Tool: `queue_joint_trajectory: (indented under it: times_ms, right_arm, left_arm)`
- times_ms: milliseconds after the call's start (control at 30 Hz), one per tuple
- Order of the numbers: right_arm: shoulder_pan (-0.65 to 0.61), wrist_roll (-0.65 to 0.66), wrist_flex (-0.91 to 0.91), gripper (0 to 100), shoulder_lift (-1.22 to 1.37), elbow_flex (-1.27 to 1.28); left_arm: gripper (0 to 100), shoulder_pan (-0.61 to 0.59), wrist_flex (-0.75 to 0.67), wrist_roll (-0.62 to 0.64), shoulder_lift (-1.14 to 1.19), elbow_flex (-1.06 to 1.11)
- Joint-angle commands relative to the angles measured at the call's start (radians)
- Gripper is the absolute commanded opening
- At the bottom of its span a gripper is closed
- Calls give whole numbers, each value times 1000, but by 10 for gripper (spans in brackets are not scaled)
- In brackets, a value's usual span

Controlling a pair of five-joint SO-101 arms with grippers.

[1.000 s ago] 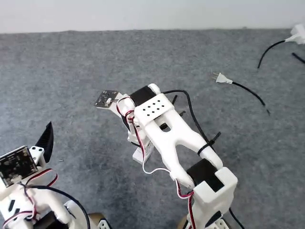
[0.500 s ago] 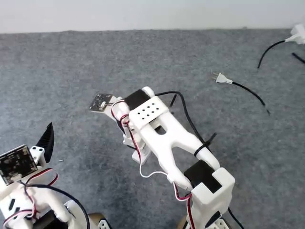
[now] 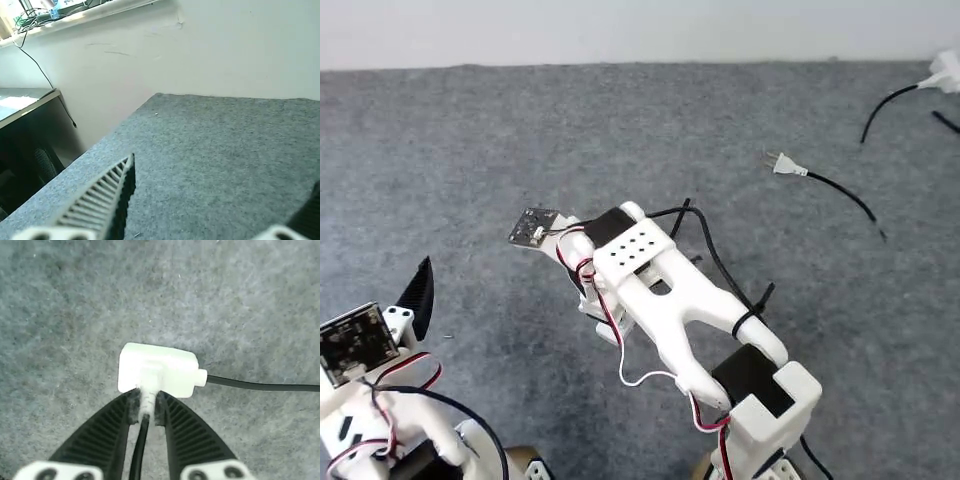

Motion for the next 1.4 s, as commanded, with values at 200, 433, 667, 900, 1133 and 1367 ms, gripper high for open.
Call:
queue_joint_trajectory:
  times_ms: [200, 433, 667, 900, 1133, 1367]
  right_arm:
    - [-19, -20, -110, 9, 24, 127]
    - [-41, -34, -177, 9, 24, 210]
    - [-44, -63, -170, 11, 16, 180]
    - [-38, -66, 35, 13, 19, -138]
    - [-38, -66, 282, 129, 24, -647]
    - [-10, -66, 410, 144, -5, -908]
  left_arm:
    - [496, 6, 3, 9, -12, -5]
    - [496, 6, -2, 9, -12, 12]
    - [496, 6, -2, 8, -12, 12]
    - [496, 40, 0, 5, -12, 7]
    - [496, 97, 0, 3, -12, -33]
    - [496, 153, 8, 3, -12, -45]
